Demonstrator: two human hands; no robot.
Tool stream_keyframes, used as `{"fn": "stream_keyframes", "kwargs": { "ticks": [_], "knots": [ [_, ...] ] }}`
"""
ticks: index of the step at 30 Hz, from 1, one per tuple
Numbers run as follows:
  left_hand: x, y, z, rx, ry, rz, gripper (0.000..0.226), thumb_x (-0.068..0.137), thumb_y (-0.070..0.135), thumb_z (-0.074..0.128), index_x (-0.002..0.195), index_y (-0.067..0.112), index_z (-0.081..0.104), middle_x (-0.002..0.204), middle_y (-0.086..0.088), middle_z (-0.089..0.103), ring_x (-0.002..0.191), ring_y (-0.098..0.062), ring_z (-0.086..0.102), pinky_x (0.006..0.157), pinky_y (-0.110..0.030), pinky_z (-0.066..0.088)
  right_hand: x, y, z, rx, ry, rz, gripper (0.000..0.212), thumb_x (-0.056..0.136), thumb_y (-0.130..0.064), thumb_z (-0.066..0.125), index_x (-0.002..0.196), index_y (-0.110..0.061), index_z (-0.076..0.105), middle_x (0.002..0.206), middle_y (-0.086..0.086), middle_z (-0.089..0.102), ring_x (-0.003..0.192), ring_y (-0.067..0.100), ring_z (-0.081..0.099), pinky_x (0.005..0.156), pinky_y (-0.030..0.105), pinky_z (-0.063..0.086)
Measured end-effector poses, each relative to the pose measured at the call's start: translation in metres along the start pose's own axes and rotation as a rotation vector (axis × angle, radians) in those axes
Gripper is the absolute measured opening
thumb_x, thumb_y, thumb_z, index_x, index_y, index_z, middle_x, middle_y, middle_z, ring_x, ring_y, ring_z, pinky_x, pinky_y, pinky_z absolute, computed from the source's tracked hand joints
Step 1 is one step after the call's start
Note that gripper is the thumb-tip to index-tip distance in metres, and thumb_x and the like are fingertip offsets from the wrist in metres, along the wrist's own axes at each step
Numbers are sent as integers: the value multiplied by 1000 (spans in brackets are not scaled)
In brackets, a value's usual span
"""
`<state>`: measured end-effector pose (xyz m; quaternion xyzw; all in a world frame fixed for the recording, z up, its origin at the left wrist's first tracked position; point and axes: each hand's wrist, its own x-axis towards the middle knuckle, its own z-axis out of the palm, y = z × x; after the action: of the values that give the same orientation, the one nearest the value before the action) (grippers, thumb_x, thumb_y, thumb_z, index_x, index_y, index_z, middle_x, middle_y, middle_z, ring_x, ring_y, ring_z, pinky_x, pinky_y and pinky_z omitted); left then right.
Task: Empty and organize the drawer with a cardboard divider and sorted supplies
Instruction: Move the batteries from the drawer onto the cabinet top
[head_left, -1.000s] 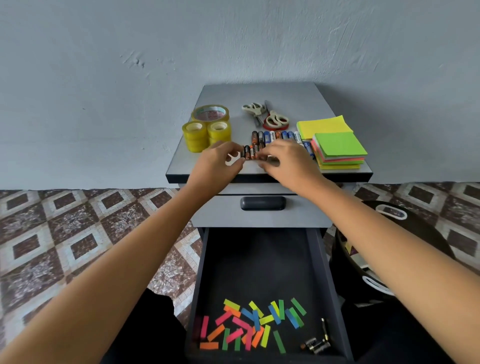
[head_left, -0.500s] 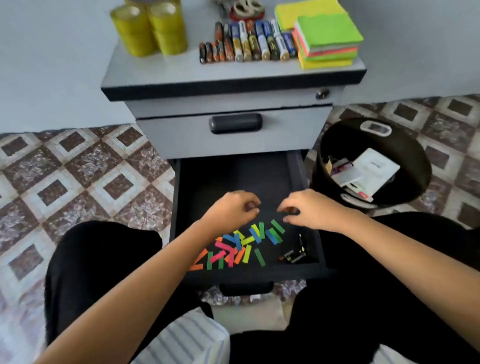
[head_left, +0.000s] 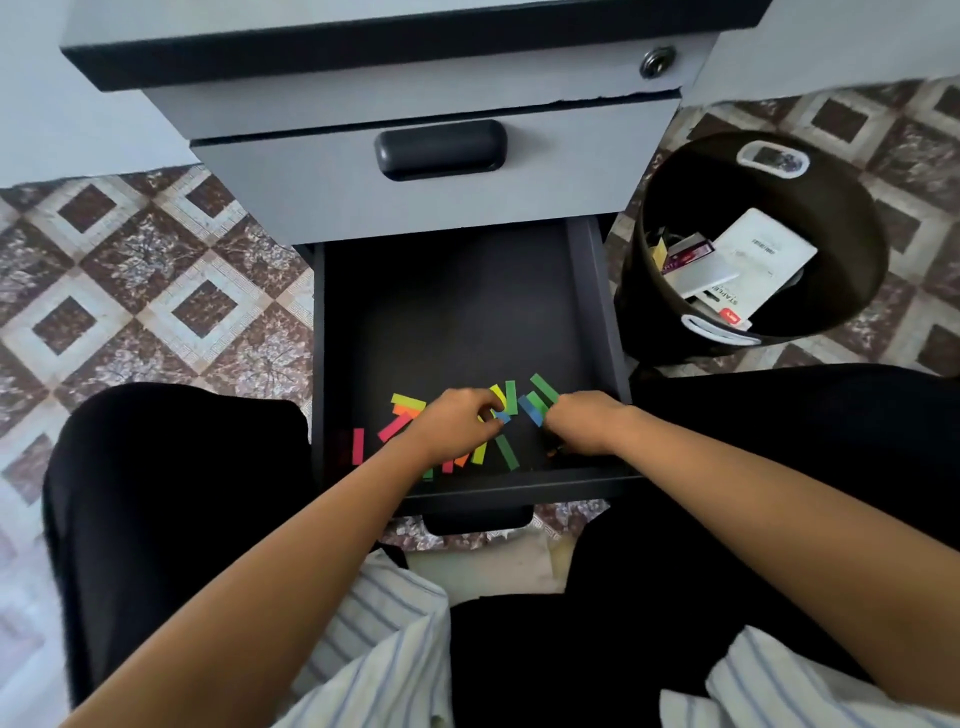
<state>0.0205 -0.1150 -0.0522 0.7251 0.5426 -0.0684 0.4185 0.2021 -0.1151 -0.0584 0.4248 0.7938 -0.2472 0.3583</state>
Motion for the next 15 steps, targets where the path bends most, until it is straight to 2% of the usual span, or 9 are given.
{"fn": "stream_keyframes", "kwargs": {
  "ticks": [3,5,7,10,12,15],
  "knots": [
    [2,-1,2,0,-8,-4,31,94,26,51,122,14,58,113,-1,63,96,-19,62,87,-32,50,5,-3,0,-19,-24,-3,22,93,-6,47,110,-4,60,109,11,62,99,30,61,68,33,45],
    [5,0,6,4,-14,3,31,94,26,51,122,14,59,115,-1,63,93,-18,62,83,-27,50,5,-2,-3,9,-25,10,21,93,-10,48,109,-4,60,109,12,61,98,31,61,67,32,44],
    [11,5,11,15,-14,8,30,94,24,51,121,14,60,115,-2,63,93,-17,60,80,-24,47,3,3,-10,92,38,33,21,92,-16,52,104,-2,62,106,15,61,94,34,61,66,31,42],
    [26,18,24,43,-59,27,29,91,17,50,115,8,63,114,-11,65,105,-26,59,88,-32,48,-3,17,-30,230,209,54,17,87,-14,55,98,-6,64,101,15,64,90,34,63,71,33,49],
    [35,30,35,53,-133,29,28,91,12,48,111,1,63,111,-18,65,105,-31,59,87,-34,48,-11,28,-44,331,270,62,13,86,-12,59,96,-10,66,97,10,66,88,28,64,76,31,50],
    [45,47,51,54,-200,32,26,90,10,48,108,-3,63,108,-22,64,101,-34,59,81,-32,46,-19,45,-57,451,305,72,7,86,-16,64,92,-14,66,83,0,64,77,22,65,72,29,50]
  ]
}}
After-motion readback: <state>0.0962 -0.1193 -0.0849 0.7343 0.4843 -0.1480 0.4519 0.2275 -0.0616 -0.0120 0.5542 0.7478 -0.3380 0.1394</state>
